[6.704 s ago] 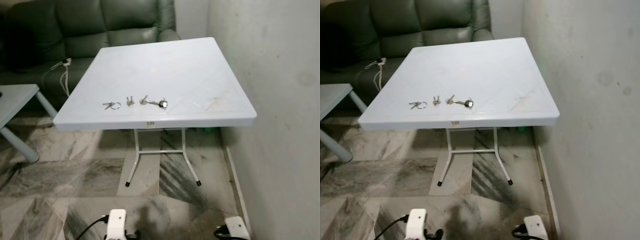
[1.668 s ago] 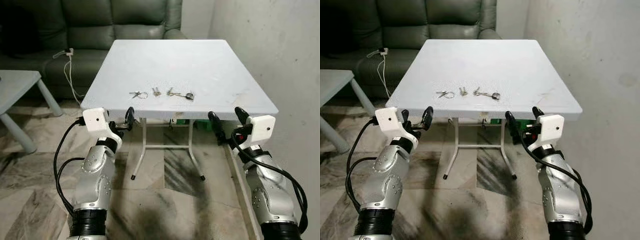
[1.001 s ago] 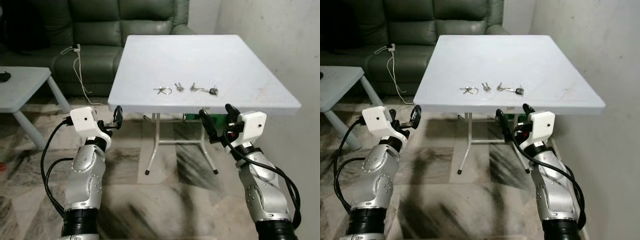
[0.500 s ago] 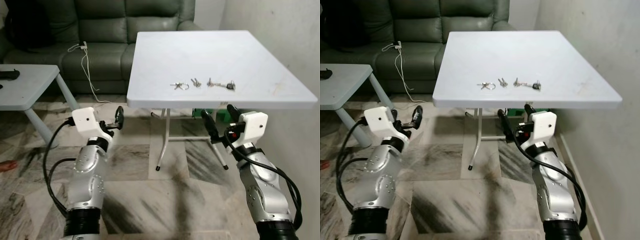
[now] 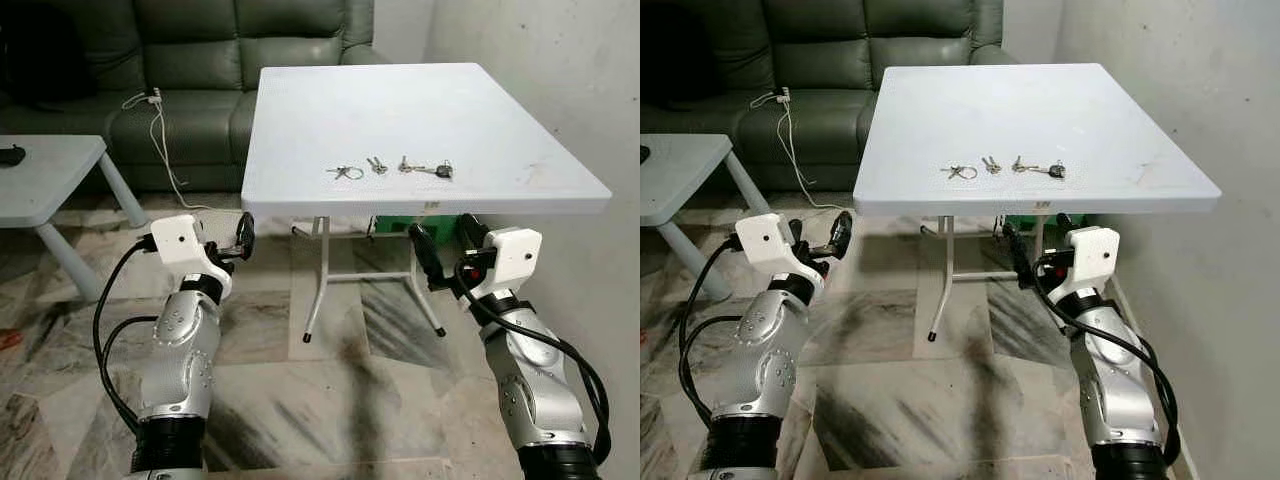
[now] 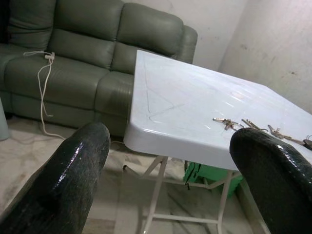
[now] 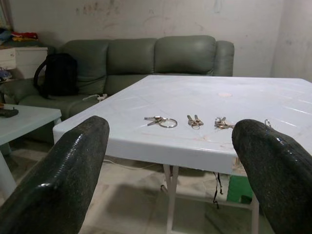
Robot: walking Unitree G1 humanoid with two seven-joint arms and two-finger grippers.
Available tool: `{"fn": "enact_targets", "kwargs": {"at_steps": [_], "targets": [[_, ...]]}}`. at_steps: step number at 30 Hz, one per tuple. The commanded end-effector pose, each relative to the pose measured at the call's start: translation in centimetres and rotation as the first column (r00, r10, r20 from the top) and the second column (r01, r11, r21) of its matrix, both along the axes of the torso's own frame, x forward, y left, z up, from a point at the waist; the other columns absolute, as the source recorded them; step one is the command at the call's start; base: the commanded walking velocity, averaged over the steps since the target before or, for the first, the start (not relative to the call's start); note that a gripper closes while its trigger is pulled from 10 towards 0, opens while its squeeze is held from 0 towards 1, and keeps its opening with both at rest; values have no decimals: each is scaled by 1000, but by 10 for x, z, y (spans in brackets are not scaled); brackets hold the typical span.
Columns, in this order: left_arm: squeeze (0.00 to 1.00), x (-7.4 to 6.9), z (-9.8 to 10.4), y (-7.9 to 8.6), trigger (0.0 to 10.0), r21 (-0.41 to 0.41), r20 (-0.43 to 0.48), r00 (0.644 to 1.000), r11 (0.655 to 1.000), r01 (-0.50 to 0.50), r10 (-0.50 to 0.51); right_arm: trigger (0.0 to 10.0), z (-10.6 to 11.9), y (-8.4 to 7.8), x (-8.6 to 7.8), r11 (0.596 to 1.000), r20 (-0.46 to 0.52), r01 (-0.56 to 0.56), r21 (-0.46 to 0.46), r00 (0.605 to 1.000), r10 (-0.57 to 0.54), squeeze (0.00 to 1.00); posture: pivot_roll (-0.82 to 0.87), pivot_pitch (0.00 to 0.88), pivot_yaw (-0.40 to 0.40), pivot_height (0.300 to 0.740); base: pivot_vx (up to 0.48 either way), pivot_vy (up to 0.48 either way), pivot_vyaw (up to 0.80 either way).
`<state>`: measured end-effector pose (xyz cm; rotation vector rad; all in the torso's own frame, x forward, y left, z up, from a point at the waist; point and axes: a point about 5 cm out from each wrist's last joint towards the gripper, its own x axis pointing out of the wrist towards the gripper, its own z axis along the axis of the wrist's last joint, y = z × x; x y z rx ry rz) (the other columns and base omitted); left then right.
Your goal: Hang keys on a hook
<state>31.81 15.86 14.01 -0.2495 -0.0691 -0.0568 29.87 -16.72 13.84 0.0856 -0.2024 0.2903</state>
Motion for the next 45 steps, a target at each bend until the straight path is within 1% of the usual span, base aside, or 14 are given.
{"fn": "enact_targets", "kwargs": {"at_steps": [1, 25, 45], "targets": [[0, 1, 3, 1, 10000, 13, 11, 1000, 1000, -2, 2, 10000, 5, 0, 2, 1000, 15, 2, 3, 1000, -2, 0, -73, 0, -20, 740, 292, 0, 0], [0, 5, 4, -3, 10000, 29, 12, 1000, 999, 22, -23, 10000, 6, 3, 3, 1000, 24, -5, 4, 1000, 5, 0, -76, 0, -11, 740, 349, 0, 0], [0, 1, 1, -4, 10000, 29, 3, 1000, 999, 23, -23, 10000, 5, 2, 0, 1000, 18, -12, -7, 1000, 12, 0, -75, 0, -19, 740, 383, 0, 0]]}}
